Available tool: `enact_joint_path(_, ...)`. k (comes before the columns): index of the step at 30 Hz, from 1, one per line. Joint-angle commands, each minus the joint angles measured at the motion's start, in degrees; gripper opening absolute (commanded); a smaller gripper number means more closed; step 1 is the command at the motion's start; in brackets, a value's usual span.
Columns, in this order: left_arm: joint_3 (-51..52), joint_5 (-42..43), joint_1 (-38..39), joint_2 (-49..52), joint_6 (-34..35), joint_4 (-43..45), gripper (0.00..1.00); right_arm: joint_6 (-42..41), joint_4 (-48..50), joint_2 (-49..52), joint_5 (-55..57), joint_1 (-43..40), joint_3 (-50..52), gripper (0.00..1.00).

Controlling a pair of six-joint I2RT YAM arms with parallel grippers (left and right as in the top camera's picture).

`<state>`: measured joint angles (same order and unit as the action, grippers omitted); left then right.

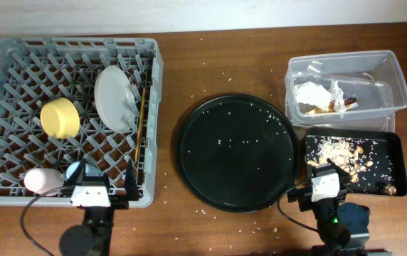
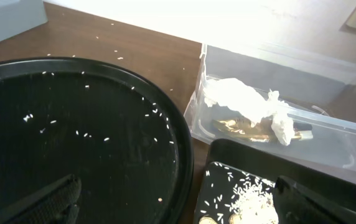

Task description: Sort waste into correct bins and load items into the dishwasher rack

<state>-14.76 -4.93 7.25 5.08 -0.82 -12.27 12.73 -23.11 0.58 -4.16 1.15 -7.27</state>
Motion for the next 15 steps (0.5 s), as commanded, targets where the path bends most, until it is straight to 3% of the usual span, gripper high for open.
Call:
enact_joint_path(1,9.07,1.11,-0.28,-4.81,0.13,4.87,0.99,0.35,-0.02,-0.33,-0.31,-0.42,0.42,0.98)
enact_joint_path(4,13.97,1.11,-0.28,-4.81,0.15,9.94,0.99,0.35,-0.02,-0.33,-0.33,-0.42,0.42,0.98)
enact_joint_path(15,14.23,1.55,-0.28,-4.68,0.11,7.76,0.99,0.35,-0.04,-0.33,-0.31,-0.42,0.42,0.98)
